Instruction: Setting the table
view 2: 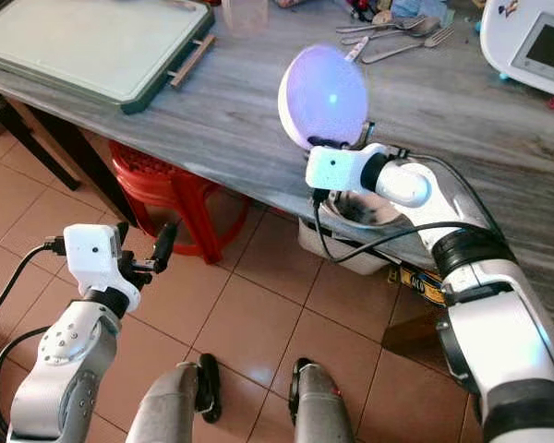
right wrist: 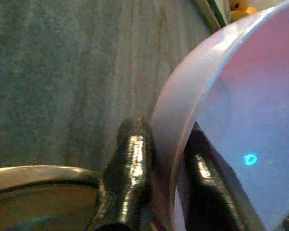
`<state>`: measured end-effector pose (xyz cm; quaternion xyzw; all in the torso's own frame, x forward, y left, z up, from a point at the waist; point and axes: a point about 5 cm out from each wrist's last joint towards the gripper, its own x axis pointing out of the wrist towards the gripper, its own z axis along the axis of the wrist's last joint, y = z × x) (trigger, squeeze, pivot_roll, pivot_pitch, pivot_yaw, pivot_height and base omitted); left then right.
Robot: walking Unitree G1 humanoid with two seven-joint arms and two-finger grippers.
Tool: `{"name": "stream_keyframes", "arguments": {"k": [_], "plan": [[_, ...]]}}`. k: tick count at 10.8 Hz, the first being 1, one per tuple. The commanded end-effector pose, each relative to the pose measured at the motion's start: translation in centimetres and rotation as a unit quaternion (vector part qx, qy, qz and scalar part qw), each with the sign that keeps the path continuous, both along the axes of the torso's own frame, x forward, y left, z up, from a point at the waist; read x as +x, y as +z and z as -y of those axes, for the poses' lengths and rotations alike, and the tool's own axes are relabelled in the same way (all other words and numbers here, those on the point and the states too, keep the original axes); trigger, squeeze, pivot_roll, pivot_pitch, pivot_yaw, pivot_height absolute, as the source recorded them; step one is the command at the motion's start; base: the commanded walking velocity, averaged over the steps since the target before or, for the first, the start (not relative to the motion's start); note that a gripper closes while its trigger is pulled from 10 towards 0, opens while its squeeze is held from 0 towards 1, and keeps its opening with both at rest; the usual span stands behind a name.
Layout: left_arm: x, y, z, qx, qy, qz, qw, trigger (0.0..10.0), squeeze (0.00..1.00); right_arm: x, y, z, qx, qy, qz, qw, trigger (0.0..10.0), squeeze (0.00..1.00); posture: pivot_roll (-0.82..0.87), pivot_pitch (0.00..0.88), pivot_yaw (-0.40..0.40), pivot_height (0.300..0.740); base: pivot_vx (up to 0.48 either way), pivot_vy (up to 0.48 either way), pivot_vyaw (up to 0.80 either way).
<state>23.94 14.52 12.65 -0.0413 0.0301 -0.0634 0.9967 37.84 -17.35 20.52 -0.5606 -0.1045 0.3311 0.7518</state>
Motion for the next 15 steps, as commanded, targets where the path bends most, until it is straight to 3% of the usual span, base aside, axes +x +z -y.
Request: {"name": "stream_keyframes", "arguments": {"k": [1,2,3,5,6,10,13,14,15], "plan": [[-0.2,-0.2,0.0,0.004,0.004,-0.008,1.0,10.0,0.0,0.0,0.1,0.4,-0.017,-0.001,0.0,1.0,10.0,0.98,0.01,0.274,0.01,0.74,0.0,0.0,0.0],[-0.1,-0.2,0.0,0.004,0.005,-0.008,1.0,10.0,0.0,0.1,0.2,0.6,-0.019,-0.004,0.005,1.0,10.0,0.98,0.01,0.273,0.008,0.74,0.0,0.0,0.0],[-0.1,-0.2,0.0,0.004,0.005,-0.007,1.0,10.0,0.0,0.2,0.6,0.8,-0.027,-0.008,0.017,0.999,10.0,0.91,0.01,0.273,0.01,0.74,0.0,0.0,0.0],[0.0,-0.2,0.0,0.004,0.006,-0.006,1.0,10.0,0.0,0.3,1.2,1.0,-0.029,-0.012,0.029,0.999,10.0,0.52,0.01,0.269,0.01,0.74,0.0,0.0,0.0],[0.0,-0.2,0.0,0.004,0.007,-0.005,1.0,10.0,0.0,0.5,1.6,1.1,-0.028,-0.015,0.04,0.999,10.0,0.0,0.01,0.267,0.011,0.74,0.0,0.0,0.0],[0.3,-0.1,0.1,0.001,0.008,-0.003,1.0,10.0,0.0,0.6,2.5,1.7,-0.029,-0.028,0.063,0.997,10.0,0.0,0.01,0.261,0.008,0.74,0.0,0.0,0.0],[0.5,-0.1,0.4,-0.003,0.009,0.0,1.0,10.0,0.0,0.6,2.7,1.6,-0.022,-0.019,0.053,0.998,10.0,0.0,0.0,0.254,0.001,0.74,0.0,0.0,0.0],[0.5,-0.1,0.4,-0.004,0.011,0.002,1.0,10.0,0.0,0.6,3.0,1.5,0.006,-0.017,0.049,0.999,10.0,1.0,0.0,0.252,-0.001,0.74,0.0,0.0,0.0],[0.5,-0.1,0.4,-0.004,0.011,0.002,1.0,10.0,0.0,0.6,3.1,1.4,0.006,-0.013,0.05,0.999,10.0,1.0,0.0,0.252,-0.001,0.74,0.0,0.0,0.0]]}}
